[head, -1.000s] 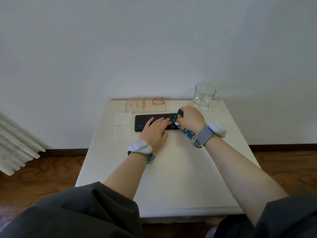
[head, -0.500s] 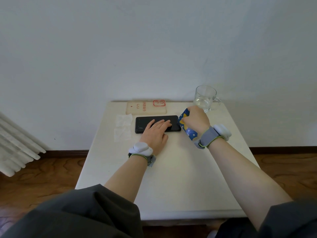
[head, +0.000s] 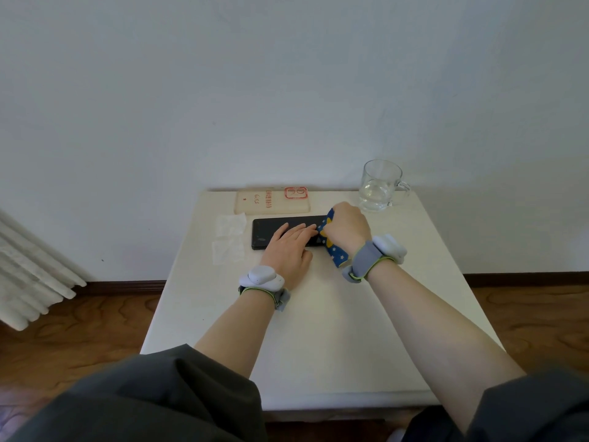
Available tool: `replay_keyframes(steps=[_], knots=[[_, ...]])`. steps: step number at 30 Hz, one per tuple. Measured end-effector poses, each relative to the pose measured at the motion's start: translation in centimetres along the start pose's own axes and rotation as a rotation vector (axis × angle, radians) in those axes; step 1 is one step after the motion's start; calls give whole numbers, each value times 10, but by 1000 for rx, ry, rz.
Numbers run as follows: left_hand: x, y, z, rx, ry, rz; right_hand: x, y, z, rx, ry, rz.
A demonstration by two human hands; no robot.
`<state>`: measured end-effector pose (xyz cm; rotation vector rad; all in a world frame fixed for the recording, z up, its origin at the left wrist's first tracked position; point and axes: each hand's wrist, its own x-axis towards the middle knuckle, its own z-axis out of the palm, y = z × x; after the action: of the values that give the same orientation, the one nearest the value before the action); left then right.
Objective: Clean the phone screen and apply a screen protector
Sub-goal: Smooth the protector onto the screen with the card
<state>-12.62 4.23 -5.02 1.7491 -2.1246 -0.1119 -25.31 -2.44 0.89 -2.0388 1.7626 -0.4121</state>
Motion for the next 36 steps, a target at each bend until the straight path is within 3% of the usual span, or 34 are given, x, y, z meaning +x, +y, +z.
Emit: replay_keyframes(steps=[3,8,12,14,19,27,32,36], knots=[[0,1,1,-1,3,2,4,2,-1,45,-1,-9],[-1,1,-3,-15,77,0,17,28,-14,269,101,146],[-11,0,-2,54,342,-224,14,36,-18,396,64,228],[-15,-3,-2,120,384,-332,12,35,-18,429,18,242],[-26,-17,-11,264,285,-437,11,23,-16,512,-73,171],[-35,-20,-22,276,201,-459,15,13,-3,355,152,64],[-36,-27,-25,274,188,-419,9,10,10,95,76,-21],[-38,-31,-24,295,191,-395,11,15,4,149,-38,-31]])
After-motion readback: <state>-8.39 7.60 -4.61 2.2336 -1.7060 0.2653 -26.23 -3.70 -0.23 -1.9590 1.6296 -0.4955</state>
